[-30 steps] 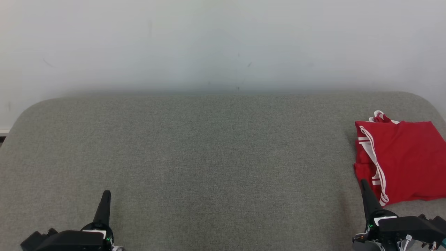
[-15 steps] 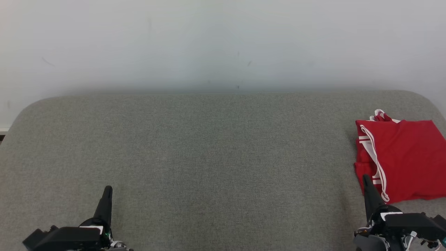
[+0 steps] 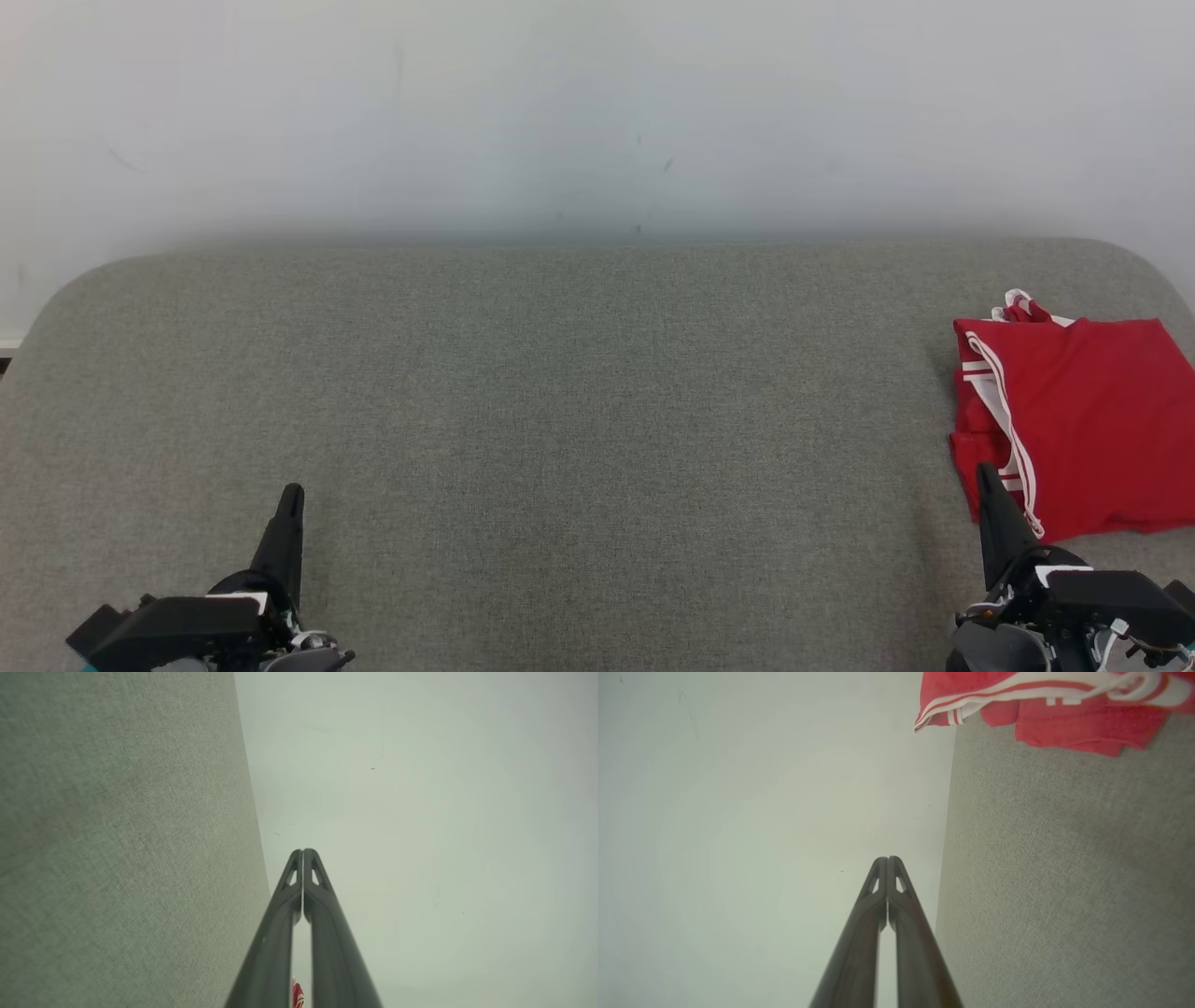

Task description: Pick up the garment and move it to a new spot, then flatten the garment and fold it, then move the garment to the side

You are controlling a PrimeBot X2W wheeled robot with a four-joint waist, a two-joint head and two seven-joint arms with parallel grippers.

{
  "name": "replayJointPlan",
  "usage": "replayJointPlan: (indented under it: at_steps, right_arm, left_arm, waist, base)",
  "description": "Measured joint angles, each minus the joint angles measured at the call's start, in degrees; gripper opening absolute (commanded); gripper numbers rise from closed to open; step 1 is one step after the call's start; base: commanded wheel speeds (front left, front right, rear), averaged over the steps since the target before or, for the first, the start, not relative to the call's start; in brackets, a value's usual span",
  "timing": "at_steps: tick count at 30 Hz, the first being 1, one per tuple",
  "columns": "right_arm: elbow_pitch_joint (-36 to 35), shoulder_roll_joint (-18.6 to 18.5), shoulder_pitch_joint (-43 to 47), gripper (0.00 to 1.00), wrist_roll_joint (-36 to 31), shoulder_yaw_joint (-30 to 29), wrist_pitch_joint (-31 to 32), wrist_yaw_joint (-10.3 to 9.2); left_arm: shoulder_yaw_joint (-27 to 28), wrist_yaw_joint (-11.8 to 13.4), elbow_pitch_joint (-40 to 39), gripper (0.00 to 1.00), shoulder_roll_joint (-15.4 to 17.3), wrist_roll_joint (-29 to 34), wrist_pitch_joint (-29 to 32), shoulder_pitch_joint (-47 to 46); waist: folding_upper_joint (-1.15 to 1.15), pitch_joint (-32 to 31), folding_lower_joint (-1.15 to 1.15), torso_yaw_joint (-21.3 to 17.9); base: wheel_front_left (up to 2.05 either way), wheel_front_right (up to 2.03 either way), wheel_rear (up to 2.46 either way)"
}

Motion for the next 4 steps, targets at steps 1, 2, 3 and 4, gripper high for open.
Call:
replayJointPlan:
  at_steps: [1, 2, 3, 4]
  right_arm:
    - [0.0, 0.0, 0.0, 0.0, 0.1, 0.0, 0.0, 0.0]
    - [0.0, 0.0, 0.0, 0.0, 0.1, 0.0, 0.0, 0.0]
    - [0.0, 0.0, 0.0, 0.0, 0.1, 0.0, 0.0, 0.0]
    - [0.0, 0.0, 0.0, 0.0, 0.1, 0.0, 0.0, 0.0]
  left_arm:
    - [0.0, 0.0, 0.0, 0.0, 0.0, 0.0, 0.0, 0.0]
    - [0.0, 0.0, 0.0, 0.0, 0.0, 0.0, 0.0, 0.0]
    - [0.0, 0.0, 0.0, 0.0, 0.0, 0.0, 0.0, 0.0]
    - [0.0, 0.0, 0.0, 0.0, 0.0, 0.0, 0.0, 0.0]
  waist:
    - [0.0, 0.0, 0.0, 0.0]
    - [0.0, 0.0, 0.0, 0.0]
    - [0.0, 0.0, 0.0, 0.0]
    - [0.0, 0.0, -0.01, 0.0]
  base:
    - [0.0, 0.0, 0.0]
    - [0.0, 0.0, 0.0]
    - [0.0, 0.0, 0.0]
    - [0.0, 0.0, 0.0]
